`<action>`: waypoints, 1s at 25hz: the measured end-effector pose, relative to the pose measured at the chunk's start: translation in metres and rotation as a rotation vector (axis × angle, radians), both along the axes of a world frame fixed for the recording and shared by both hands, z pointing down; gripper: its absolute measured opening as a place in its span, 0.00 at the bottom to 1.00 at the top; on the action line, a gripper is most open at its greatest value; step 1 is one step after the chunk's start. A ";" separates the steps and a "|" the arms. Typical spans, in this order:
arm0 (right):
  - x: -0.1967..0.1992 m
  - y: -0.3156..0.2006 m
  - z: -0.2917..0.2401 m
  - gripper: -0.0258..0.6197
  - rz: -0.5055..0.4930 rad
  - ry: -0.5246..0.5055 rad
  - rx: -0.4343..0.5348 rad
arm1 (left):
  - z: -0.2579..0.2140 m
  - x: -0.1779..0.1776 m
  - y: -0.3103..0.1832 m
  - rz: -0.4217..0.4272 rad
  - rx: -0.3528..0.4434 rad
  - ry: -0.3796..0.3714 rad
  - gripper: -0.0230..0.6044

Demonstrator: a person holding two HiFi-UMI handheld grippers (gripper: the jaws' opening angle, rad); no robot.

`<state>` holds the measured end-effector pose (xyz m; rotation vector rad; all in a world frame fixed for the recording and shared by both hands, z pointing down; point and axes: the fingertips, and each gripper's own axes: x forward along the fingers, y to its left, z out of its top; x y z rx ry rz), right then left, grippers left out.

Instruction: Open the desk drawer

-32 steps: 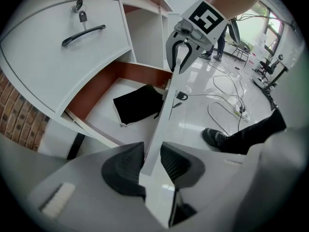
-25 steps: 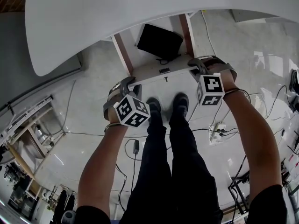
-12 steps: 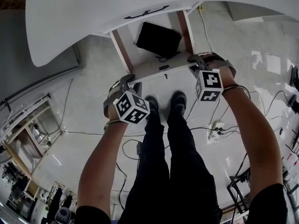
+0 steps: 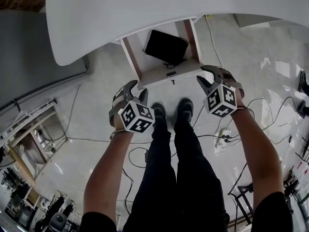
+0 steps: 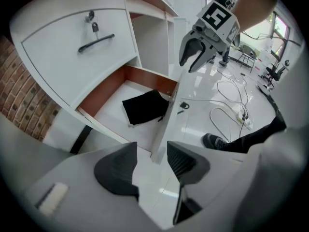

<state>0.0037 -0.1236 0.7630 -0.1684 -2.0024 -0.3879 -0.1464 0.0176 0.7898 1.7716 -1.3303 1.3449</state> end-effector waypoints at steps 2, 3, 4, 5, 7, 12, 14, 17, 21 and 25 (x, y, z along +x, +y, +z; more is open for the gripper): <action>0.005 0.002 -0.017 0.25 0.104 -0.035 -0.037 | -0.019 -0.002 0.000 -0.030 0.031 0.010 0.36; 0.007 0.004 -0.025 0.25 0.161 -0.054 -0.059 | -0.029 -0.003 0.000 -0.045 0.043 0.016 0.36; 0.009 0.006 -0.034 0.25 0.212 -0.073 -0.079 | -0.039 -0.004 0.000 -0.059 0.052 0.023 0.36; 0.010 0.009 -0.042 0.25 0.254 -0.088 -0.095 | -0.047 -0.006 -0.001 -0.071 0.060 0.029 0.36; 0.010 0.018 -0.052 0.25 0.306 -0.106 -0.125 | -0.060 -0.012 -0.003 -0.095 0.076 0.038 0.36; 0.005 0.045 -0.077 0.25 0.313 -0.095 -0.177 | -0.097 -0.025 -0.007 -0.191 0.118 0.085 0.36; 0.002 0.048 -0.098 0.25 0.316 -0.107 -0.181 | -0.122 -0.026 -0.010 -0.241 0.149 0.121 0.35; -0.003 0.046 -0.135 0.25 0.330 -0.143 -0.177 | -0.166 -0.023 -0.015 -0.284 0.206 0.173 0.35; -0.009 0.037 -0.190 0.29 0.396 -0.233 -0.197 | -0.226 -0.020 -0.012 -0.343 0.273 0.248 0.30; -0.013 0.028 -0.253 0.32 0.478 -0.345 -0.239 | -0.290 -0.021 -0.013 -0.362 0.352 0.283 0.29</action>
